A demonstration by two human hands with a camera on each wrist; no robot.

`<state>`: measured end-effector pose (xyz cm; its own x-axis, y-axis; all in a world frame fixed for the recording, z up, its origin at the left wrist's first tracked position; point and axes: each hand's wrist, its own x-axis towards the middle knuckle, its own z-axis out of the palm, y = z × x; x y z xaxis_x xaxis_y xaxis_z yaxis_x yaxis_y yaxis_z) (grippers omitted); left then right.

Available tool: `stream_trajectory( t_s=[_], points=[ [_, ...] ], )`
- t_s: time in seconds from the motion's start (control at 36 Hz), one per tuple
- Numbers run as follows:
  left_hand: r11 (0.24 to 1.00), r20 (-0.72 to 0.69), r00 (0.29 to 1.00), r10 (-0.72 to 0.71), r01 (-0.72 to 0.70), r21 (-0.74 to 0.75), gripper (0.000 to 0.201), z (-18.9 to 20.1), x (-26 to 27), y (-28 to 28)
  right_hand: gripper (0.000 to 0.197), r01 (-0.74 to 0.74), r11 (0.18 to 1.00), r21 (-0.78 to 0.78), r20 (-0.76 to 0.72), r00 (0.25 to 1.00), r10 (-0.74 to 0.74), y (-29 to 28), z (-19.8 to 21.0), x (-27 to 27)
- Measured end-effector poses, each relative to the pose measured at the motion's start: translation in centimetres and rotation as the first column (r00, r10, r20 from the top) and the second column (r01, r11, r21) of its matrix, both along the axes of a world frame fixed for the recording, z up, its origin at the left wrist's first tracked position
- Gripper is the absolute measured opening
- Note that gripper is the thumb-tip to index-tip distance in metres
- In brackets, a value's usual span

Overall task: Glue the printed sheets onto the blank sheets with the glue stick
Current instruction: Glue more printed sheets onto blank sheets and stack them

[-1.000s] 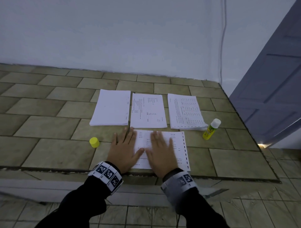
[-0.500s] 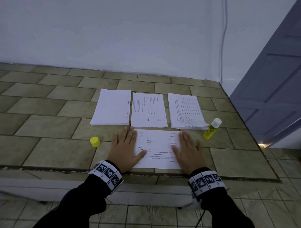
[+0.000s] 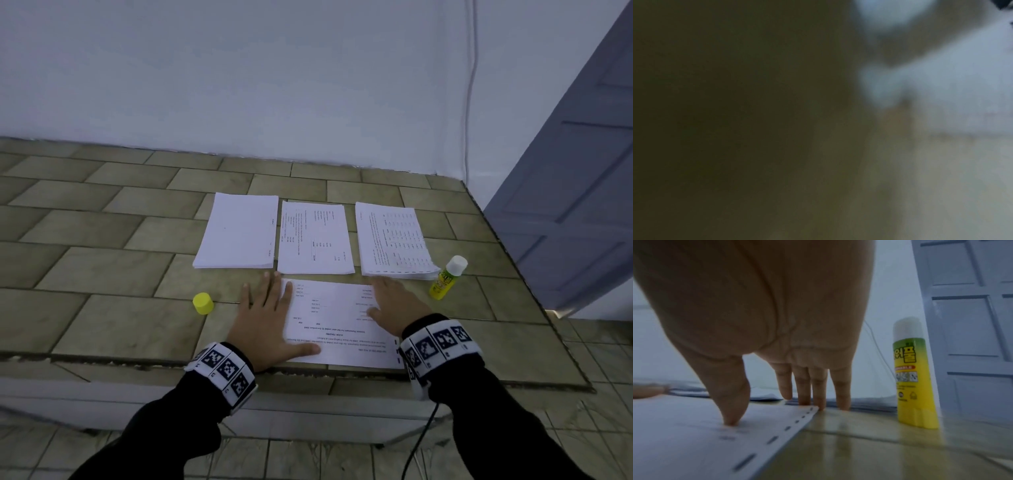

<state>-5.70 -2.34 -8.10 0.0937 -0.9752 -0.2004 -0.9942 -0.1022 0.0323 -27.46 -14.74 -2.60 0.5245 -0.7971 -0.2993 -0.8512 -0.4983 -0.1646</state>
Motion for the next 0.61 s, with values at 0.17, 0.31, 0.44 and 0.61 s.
stream_trajectory(
  t_s=[0.17, 0.31, 0.44, 0.61],
  points=[
    [0.999, -0.033, 0.999, 0.009, -0.010, -0.042, 0.135, 0.0, 0.0, 0.2, 0.028, -0.031, 0.988, -0.151, -0.103, 0.995, 0.016, -1.3, 0.3, 0.3],
    [0.999, -0.022, 1.000, 0.002, -0.003, -0.045, 0.129, 0.1, -0.1, 0.1, 0.016, 0.048, 0.996, -0.075, -0.032, 0.998, -0.050, -2.2, 0.9, 0.1],
    [0.995, -0.078, 0.997, 0.003, -0.011, -0.104, 0.123, -0.2, 0.1, 0.1, 0.020, 0.150, 0.987, -0.066, 0.178, 0.974, -0.136, -3.0, 4.5, -1.0],
    [0.990, -0.105, 0.994, 0.006, -0.021, -0.142, 0.121, -0.3, 0.1, 0.3, 0.009, 0.282, 0.954, -0.101, 0.502, 0.842, -0.196, -4.3, 9.0, -1.9]
  ],
)
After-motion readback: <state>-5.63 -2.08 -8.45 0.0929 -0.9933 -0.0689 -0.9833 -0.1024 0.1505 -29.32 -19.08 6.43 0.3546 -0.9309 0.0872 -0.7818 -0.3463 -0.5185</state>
